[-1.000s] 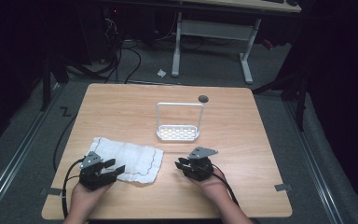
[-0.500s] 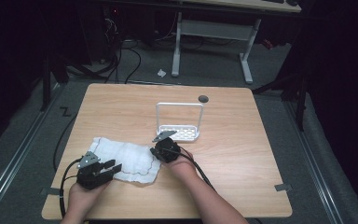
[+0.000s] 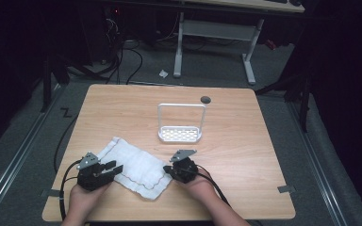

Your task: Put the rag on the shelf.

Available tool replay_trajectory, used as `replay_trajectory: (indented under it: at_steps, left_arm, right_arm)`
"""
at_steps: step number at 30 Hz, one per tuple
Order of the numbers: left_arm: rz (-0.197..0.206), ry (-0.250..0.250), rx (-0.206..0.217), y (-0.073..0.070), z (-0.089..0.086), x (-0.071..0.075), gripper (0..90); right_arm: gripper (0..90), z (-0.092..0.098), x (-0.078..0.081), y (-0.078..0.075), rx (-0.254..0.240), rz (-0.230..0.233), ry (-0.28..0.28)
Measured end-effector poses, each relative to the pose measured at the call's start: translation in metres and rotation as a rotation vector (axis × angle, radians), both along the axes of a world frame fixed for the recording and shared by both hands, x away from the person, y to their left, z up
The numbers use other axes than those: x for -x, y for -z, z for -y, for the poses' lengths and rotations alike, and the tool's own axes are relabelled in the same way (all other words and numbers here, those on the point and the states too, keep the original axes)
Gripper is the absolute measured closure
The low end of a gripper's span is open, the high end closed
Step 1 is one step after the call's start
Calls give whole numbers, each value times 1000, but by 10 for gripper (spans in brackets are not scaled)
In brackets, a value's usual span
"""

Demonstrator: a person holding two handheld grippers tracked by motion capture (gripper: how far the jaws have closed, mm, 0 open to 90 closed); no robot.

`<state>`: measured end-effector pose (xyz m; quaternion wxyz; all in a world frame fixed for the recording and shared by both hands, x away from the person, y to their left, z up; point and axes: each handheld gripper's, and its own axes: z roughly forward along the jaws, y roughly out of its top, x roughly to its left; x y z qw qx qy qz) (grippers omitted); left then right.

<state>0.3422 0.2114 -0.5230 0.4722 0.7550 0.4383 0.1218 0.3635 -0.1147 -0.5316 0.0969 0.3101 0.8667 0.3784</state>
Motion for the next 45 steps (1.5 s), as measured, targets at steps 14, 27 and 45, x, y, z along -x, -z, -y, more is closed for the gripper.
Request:
replay_trajectory:
  at_steps: [14,27,45]
  left_arm:
    - [1,-10,-5,2,3,0,577]
    - [-20,69,-4,2,13,4,755]
    - [-59,236,-126,12,77,3,782]
  right_arm:
    - [895,63,71,1,-46,-21,73]
    - [895,-1,-15,-18,-18,37,45]
    - [900,18,4,1,1,23,46]
